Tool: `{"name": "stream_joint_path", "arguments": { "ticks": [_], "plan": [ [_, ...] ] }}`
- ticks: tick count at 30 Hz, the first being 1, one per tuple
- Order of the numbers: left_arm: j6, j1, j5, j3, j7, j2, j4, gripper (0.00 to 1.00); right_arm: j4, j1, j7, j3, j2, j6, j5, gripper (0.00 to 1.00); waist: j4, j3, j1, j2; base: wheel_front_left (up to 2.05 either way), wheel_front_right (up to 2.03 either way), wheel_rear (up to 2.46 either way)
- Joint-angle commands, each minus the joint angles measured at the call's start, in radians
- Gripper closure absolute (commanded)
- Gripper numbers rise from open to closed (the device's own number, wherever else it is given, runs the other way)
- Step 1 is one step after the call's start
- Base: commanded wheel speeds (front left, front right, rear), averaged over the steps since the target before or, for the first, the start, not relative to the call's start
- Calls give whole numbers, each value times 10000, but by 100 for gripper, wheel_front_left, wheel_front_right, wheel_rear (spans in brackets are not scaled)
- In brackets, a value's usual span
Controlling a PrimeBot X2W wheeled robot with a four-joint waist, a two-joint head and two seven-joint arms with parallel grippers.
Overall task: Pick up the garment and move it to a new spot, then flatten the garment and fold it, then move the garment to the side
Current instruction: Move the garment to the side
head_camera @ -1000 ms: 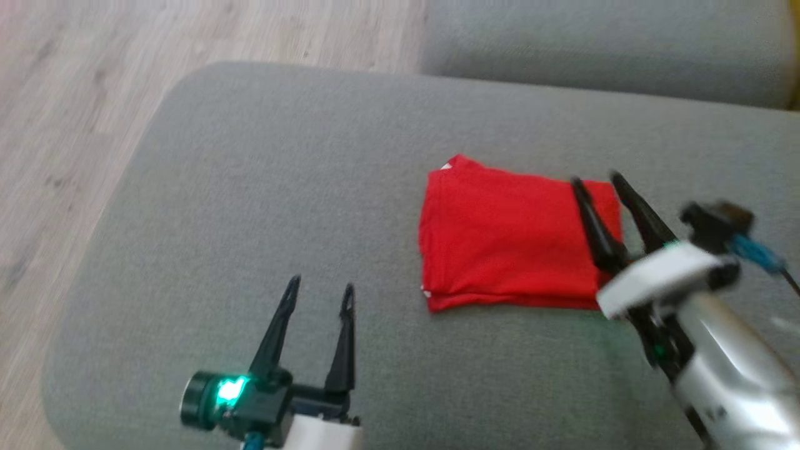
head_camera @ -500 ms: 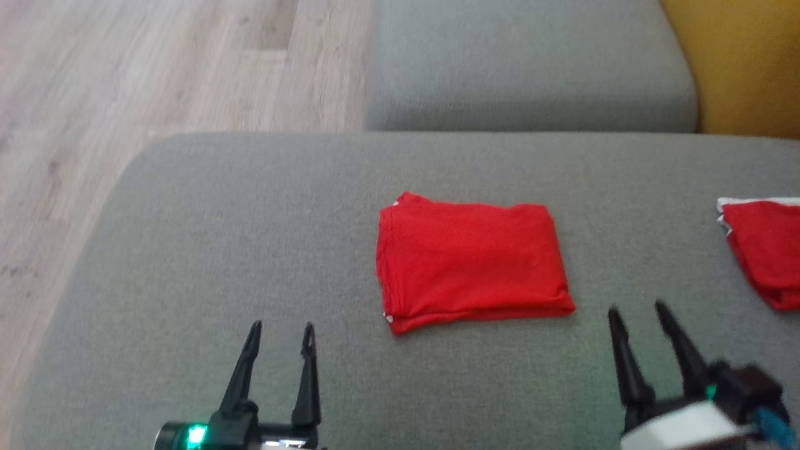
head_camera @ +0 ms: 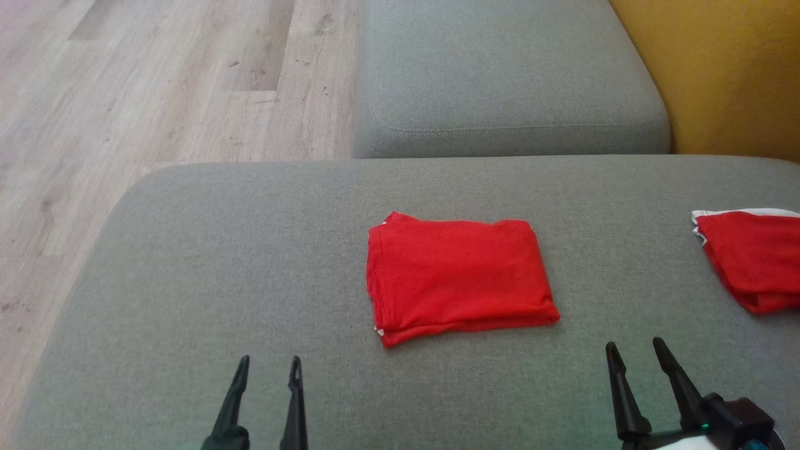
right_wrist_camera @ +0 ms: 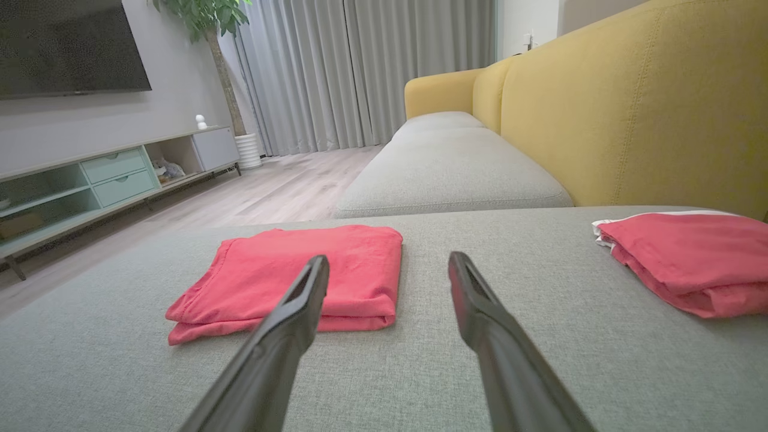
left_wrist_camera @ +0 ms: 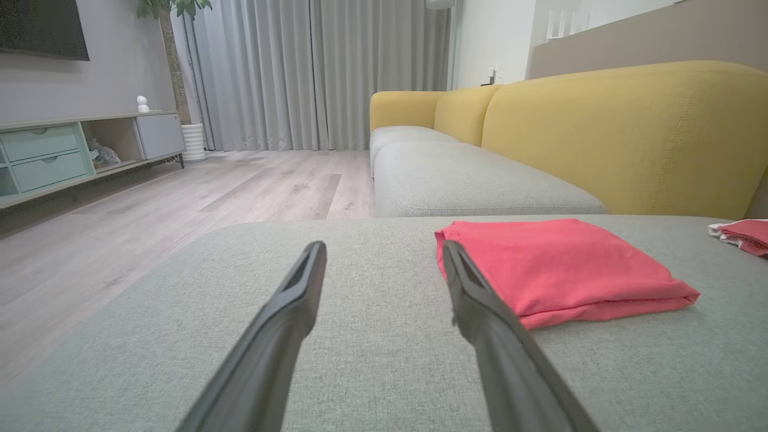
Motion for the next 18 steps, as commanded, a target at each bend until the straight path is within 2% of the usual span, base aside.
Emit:
{"name": "stream_joint_path", "arguments": {
  "ticks": [1,18],
  "plan": [
    [-35,-271,-3,413,-82,-64,-232,0,-279,-338,-108,188,-81,65,-63,0,-5,-6,0,0,0,0,0],
    [12,-139,57,592,-82,-134,-379,0,-142,-365,-108,358,-118,65,-14,0,-53,-13,0,0,0,0,0]
  ]
}}
